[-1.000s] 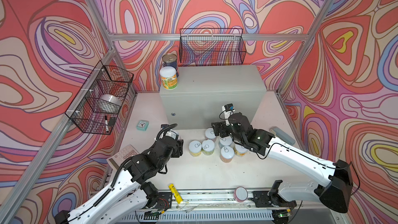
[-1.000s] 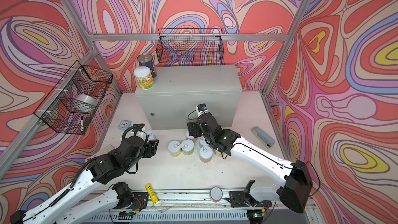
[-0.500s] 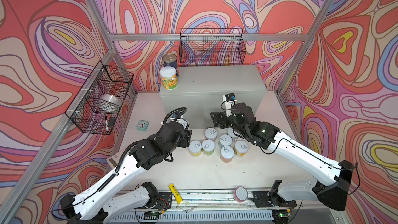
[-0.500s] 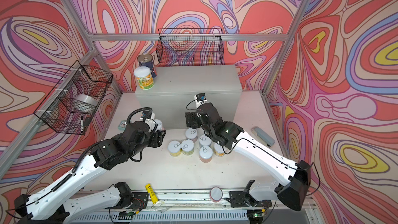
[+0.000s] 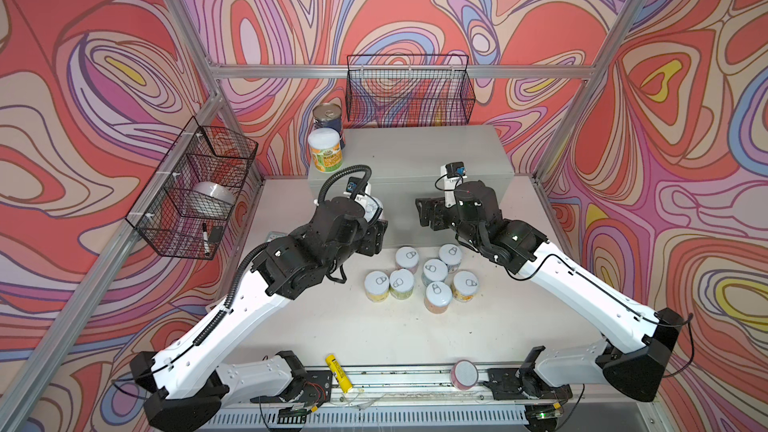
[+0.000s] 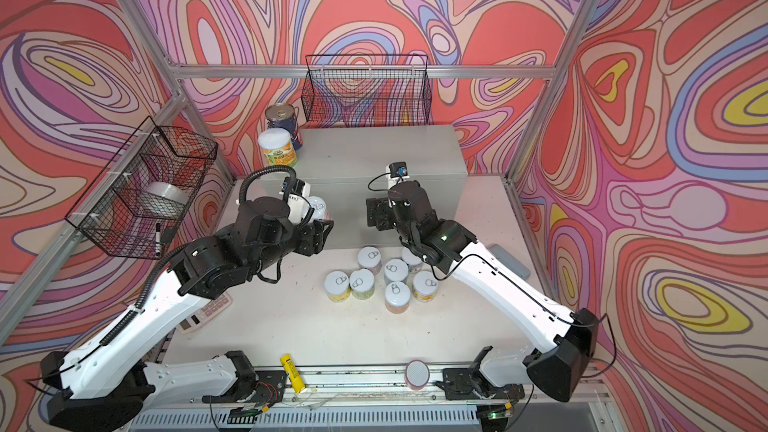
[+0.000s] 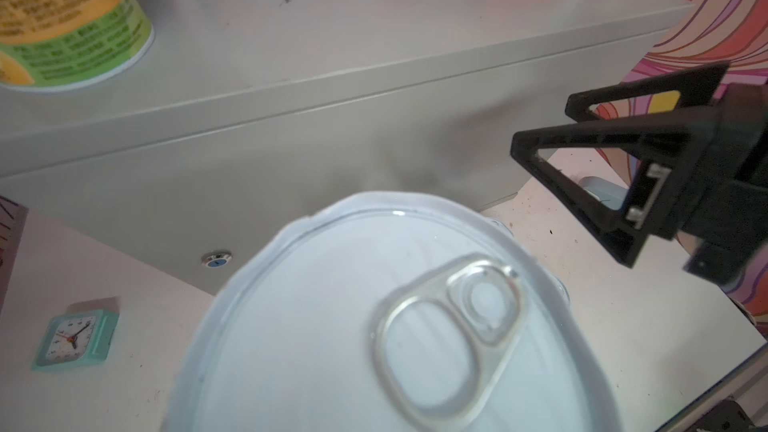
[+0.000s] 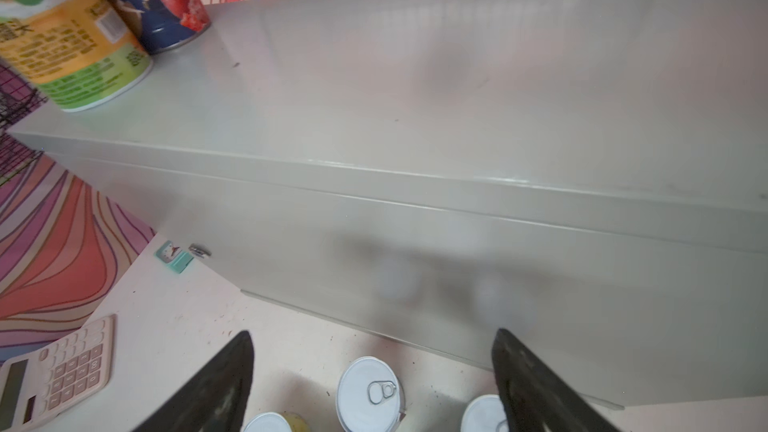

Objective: Place and organize the canned foods onto the counter
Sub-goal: 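Lift the pink can with the left gripper over the cabinet while the right gripper rises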

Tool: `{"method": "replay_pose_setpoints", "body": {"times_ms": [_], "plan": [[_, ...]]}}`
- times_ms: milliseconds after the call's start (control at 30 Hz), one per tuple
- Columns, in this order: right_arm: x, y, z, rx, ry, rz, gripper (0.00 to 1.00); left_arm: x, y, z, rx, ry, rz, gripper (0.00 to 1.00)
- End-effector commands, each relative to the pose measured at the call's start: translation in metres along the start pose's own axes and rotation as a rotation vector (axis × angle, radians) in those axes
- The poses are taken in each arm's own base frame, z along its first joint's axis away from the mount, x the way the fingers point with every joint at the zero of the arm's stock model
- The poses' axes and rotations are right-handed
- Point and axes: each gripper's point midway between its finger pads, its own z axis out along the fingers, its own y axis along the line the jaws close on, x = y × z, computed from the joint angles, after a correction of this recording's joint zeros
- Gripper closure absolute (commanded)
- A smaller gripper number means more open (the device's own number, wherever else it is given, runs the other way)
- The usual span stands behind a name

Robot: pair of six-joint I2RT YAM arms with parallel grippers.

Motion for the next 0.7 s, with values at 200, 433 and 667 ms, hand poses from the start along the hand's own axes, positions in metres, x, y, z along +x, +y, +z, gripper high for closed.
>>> {"method": "replay_pose_setpoints", "body": {"times_ms": [200,433,667], "plan": [[-0.037,-0.020,-0.030,0.044,-0.076,0.034,0.08,-0.075,-0.038,0.020,0.046,-0.100,0.070,1.00],[-0.056,-0.031,-0.034,0.082,-0.098,0.037,0.07,-0.113,-0.035,0.053,-0.017,-0.089,0.088,1.00],[-0.076,-0.039,-0.035,0.111,-0.143,0.041,0.07,-0.128,-0.012,0.094,-0.064,-0.056,0.058,1.00]]}}
